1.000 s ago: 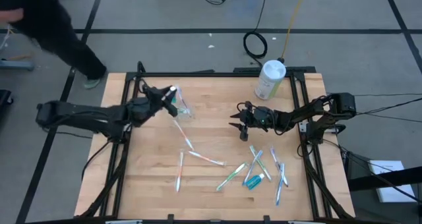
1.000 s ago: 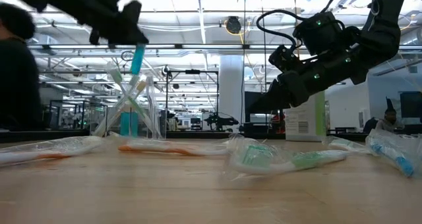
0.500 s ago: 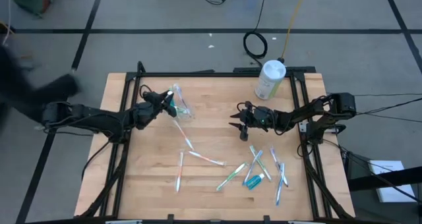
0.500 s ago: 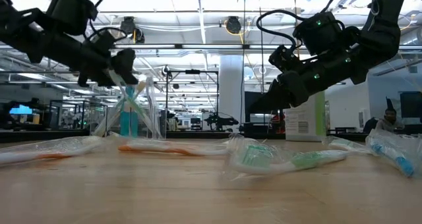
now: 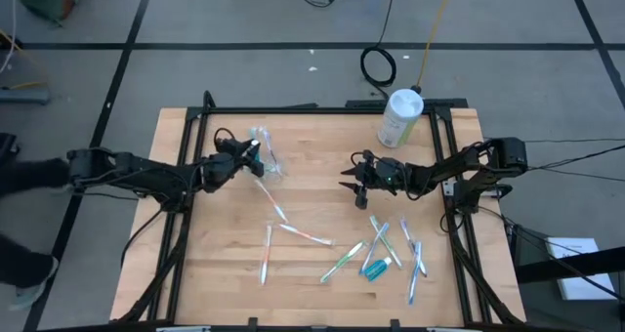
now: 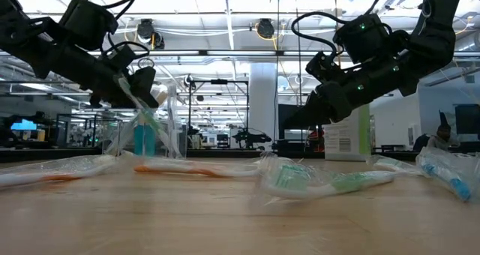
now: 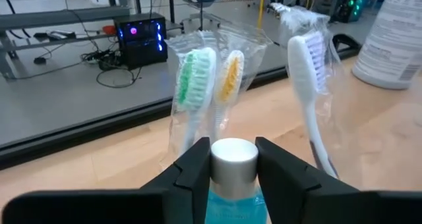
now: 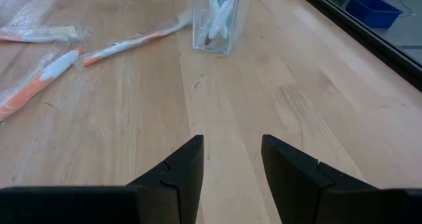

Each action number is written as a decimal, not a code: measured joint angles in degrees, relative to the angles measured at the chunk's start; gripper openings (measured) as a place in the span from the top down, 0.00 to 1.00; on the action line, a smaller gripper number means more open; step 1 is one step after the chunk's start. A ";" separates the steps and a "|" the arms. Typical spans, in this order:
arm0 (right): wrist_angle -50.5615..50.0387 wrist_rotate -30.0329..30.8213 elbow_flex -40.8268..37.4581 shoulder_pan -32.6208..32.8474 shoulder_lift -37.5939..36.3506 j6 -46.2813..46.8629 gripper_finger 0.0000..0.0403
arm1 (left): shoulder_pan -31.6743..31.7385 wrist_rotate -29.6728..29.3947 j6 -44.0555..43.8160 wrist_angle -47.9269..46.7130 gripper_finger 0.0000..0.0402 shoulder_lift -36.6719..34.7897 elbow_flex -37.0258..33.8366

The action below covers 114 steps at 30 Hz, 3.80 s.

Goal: Pick & Place toothbrushing station
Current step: Put the blue mouthwash into the transparent organizer, then put the orange toothbrush into the transparent organizer

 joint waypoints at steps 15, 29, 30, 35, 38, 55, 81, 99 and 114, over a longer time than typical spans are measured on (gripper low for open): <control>-0.07 -0.01 0.00 0.00 0.00 0.00 0.64 | -3.23 1.53 11.44 1.62 0.48 -8.71 3.31; -0.71 -0.01 0.00 0.00 0.00 0.00 0.64 | -21.50 19.04 11.86 -5.23 0.57 -16.65 9.20; -0.87 -0.01 0.00 0.00 0.00 0.00 0.64 | -22.56 19.43 9.39 -8.29 0.58 -16.48 9.20; -2.85 -0.01 -0.02 0.00 0.00 0.00 0.64 | -25.58 20.33 0.05 -20.32 0.58 -15.96 9.18; -3.04 -0.01 -0.02 0.00 0.00 0.00 0.64 | -25.51 20.70 -4.66 -23.71 0.58 -15.03 9.23; -3.02 -0.01 -0.02 0.00 0.00 -0.02 0.64 | -25.53 40.13 -48.46 -44.87 0.58 8.08 15.26; -3.50 -0.01 -0.07 -0.02 0.00 -0.03 0.64 | -27.54 43.16 -47.73 -28.89 0.62 16.91 15.25; -3.51 -0.01 -0.07 -0.01 0.00 -0.02 0.64 | -23.46 45.76 -37.48 -24.12 0.99 11.17 16.33; -3.90 -0.01 -0.02 -0.02 0.00 -0.01 0.64 | -23.24 17.36 4.62 -24.22 1.00 -10.27 24.27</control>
